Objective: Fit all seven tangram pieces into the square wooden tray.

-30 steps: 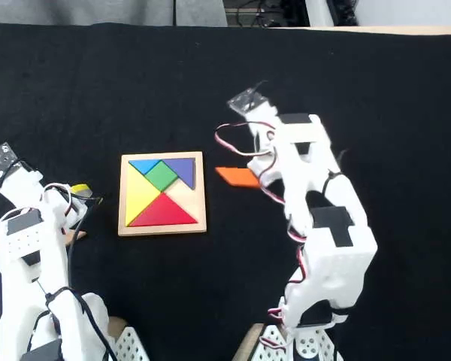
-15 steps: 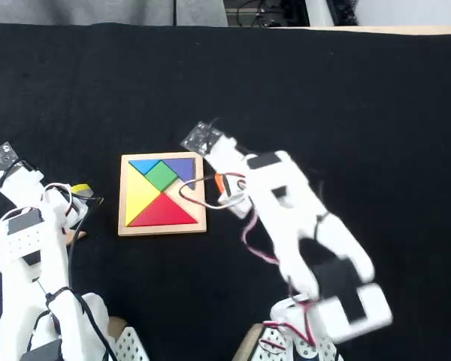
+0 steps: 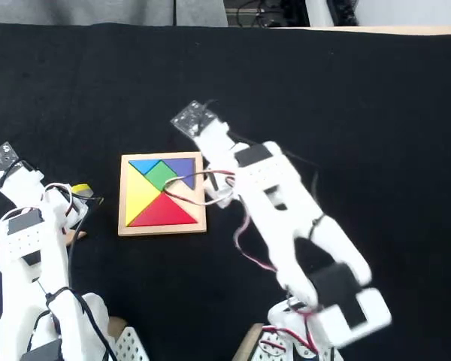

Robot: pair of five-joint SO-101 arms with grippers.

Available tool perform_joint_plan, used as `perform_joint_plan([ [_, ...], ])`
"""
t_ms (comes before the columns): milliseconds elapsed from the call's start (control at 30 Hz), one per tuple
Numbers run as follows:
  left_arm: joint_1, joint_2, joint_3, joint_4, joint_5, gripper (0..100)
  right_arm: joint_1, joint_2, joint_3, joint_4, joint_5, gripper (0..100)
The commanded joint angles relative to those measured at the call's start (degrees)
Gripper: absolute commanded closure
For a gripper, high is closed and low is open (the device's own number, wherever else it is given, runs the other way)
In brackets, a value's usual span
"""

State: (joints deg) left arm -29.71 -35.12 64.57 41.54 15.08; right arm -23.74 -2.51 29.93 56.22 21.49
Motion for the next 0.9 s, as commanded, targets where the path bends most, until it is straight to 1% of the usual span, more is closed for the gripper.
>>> perform_joint_plan([
  [0,0.57,-0.88,-0.31,-0.62,0.26,69,-2.02,3.21,-4.97,-0.35,1.14,80.8],
  [367,0.57,-0.88,-0.31,-0.62,0.26,69,1.23,16.22,-13.49,-0.53,1.41,80.5],
  [667,0.57,-1.05,-0.04,-0.62,0.18,69,3.87,17.01,-14.2,-0.7,1.41,80.7],
  [800,0.57,-0.97,-0.04,-0.62,0.18,69,3.87,19.3,-14.2,-0.62,3.87,80.7],
  [867,0.57,-0.97,-0.04,-0.62,0.18,69,4.04,19.91,-14.37,-0.62,3.78,80.7],
])
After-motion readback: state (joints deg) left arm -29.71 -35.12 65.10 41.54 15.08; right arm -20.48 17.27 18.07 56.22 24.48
